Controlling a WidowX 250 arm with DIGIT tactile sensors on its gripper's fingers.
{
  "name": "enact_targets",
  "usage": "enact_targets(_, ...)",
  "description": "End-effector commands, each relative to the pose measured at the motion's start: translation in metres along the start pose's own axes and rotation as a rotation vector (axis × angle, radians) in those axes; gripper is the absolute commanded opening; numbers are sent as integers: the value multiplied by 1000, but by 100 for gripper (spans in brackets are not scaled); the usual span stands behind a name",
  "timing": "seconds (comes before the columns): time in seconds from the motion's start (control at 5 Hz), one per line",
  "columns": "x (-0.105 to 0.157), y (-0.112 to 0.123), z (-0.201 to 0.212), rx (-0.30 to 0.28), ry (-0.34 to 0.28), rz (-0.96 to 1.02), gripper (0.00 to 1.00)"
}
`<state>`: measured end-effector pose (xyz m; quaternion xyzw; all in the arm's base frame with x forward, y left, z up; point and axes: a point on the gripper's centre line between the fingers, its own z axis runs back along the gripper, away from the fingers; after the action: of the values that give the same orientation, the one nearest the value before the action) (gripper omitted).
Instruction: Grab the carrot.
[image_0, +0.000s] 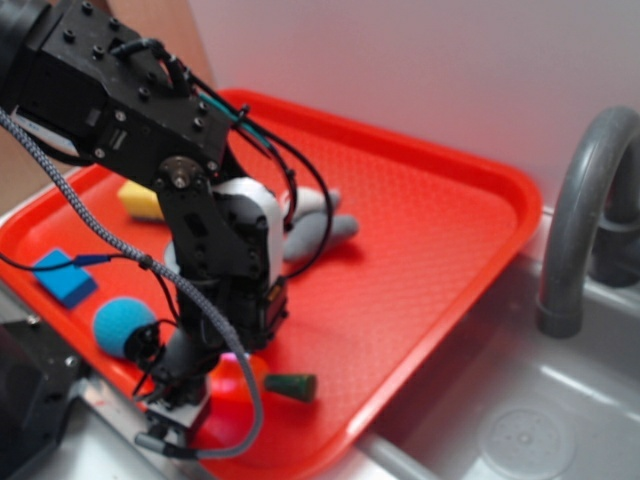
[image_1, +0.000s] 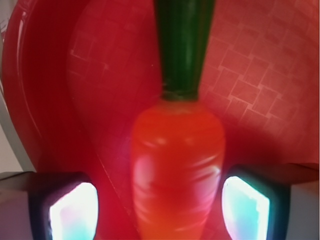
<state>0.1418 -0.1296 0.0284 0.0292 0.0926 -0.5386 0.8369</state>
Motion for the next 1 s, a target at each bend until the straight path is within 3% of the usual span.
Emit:
enact_targets(0.0, -1, 4, -13, 26, -5, 5, 0)
enact_targets(0.6, 0, 15, 1, 65, -7, 10, 0)
enact_targets(0.8, -17, 28, 49, 90, -53, 129, 0)
